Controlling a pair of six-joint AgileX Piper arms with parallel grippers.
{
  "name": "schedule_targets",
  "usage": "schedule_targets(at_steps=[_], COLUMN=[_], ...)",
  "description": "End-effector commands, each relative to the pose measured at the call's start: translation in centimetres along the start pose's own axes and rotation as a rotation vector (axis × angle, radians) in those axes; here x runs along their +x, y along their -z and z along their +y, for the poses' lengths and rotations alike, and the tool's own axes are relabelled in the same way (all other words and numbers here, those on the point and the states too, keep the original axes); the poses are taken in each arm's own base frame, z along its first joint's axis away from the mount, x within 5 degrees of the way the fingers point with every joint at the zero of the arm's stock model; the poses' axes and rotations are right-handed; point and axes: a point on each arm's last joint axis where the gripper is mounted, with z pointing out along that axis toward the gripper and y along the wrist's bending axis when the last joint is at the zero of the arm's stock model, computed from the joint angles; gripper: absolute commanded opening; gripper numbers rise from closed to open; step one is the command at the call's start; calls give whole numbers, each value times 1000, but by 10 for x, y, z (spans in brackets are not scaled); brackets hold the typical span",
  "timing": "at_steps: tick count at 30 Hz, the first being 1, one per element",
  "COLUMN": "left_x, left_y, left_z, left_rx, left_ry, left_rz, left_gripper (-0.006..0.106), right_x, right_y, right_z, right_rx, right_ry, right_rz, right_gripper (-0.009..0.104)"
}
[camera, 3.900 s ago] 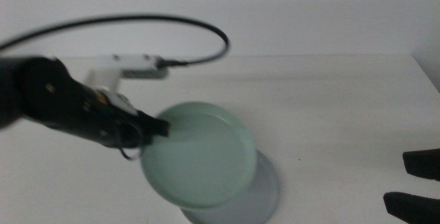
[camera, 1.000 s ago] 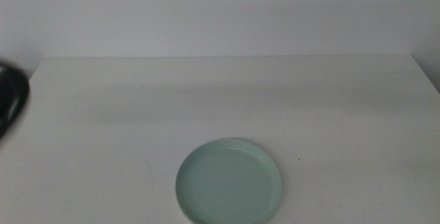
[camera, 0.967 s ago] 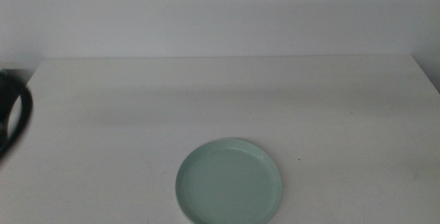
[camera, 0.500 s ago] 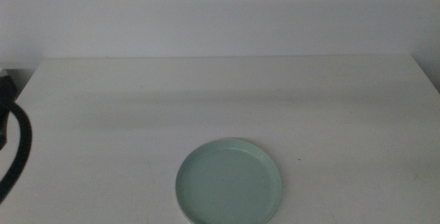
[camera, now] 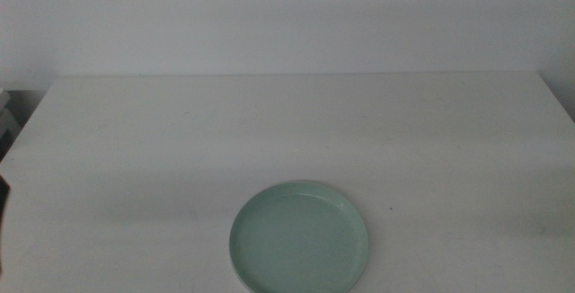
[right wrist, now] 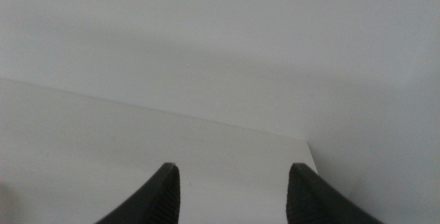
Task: Stack the three bowls on top of each other.
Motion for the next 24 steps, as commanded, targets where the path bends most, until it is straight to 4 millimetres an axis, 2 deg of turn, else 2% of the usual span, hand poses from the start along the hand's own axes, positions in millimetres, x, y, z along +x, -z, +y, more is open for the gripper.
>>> schedule_targets(at_steps=[1,6,15,24], left_x=[-1,29,59,64], left_y=[2,4,11,14], left_z=[0,1,3,3], left_rx=[8,4,4,5], left_ry=[24,24,23,23], left_rz=[-80,-62,-52,-43], left_gripper=[100,100,100,100], right_x=[1,27,57,82], right_y=[5,13,6,1], right_z=[-1,5,10,14], right_rx=[28,25,16,2], right_ry=[25,-10,-29,-30], right_rz=[-90,-121,-51,35], right_gripper=[41,41,41,41])
